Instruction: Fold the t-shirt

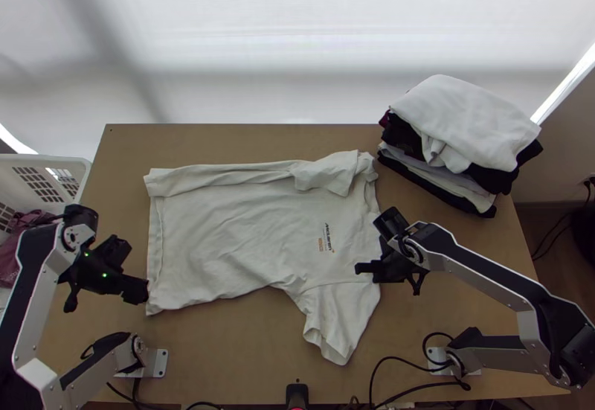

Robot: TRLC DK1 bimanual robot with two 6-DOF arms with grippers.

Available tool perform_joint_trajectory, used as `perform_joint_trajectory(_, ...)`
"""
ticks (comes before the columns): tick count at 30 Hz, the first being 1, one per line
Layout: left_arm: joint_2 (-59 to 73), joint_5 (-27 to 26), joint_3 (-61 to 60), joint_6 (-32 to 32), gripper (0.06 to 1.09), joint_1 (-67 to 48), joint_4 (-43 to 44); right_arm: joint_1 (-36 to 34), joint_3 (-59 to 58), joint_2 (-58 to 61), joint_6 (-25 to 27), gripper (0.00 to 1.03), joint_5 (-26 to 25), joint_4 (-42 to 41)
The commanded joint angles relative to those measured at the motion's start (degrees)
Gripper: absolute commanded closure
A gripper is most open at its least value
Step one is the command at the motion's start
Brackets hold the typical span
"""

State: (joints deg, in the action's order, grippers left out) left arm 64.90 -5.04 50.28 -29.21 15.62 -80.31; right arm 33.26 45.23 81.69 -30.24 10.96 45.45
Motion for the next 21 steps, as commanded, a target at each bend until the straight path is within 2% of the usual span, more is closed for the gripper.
perform_joint_trajectory(1, 2.42, 0.38, -4.75, 0.47, 0.16, -1.73, 3.58, -0.3, -1.02, -1.09, -1.31, 1.0, -0.59, -0.28)
perform_joint_trajectory(4, 6.55, 1.0, -7.22, 2.76, 0.16, -2.61, 6.84, -0.3, -0.94, -1.09, -1.31, 1.0, -0.59, -0.28)
perform_joint_trajectory(13, 11.47, 1.52, -8.97, 4.43, 0.17, -6.12, 10.53, -1.09, -1.2, -1.36, -0.96, 1.0, -0.59, -0.28)
perform_joint_trajectory(14, 11.74, 1.52, -9.15, 4.43, 0.2, -6.12, 10.7, -1.18, -1.2, -1.36, -0.96, 1.0, -0.59, -0.28)
perform_joint_trajectory(21, 11.47, 1.52, -12.14, 5.31, 0.64, -8.67, 12.46, -1.44, -0.76, -1.36, -0.7, 1.0, -0.59, -0.28)
